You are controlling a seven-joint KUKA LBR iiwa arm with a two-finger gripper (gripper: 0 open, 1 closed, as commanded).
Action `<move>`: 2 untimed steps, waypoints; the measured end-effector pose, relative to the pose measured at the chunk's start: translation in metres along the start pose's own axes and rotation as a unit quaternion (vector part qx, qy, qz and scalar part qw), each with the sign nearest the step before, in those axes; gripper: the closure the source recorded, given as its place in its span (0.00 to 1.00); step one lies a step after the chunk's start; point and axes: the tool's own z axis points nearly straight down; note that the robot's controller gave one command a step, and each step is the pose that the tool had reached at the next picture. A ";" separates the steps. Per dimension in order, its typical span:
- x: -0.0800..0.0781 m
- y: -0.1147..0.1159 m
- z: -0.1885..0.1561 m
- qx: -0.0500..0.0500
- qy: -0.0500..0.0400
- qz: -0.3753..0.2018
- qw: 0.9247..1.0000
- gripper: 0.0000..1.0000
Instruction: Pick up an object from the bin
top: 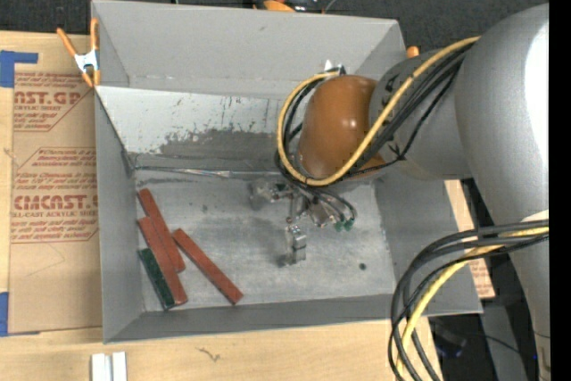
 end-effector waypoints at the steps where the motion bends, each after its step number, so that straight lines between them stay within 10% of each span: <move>1: 0.027 -0.107 -0.015 0.004 0.003 -0.015 1.000 0.00; 2: 0.029 -0.067 -0.037 0.001 0.003 -0.150 0.989 0.00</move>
Offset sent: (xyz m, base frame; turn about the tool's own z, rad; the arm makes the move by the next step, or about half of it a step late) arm 0.0097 -0.1052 0.0141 -0.0377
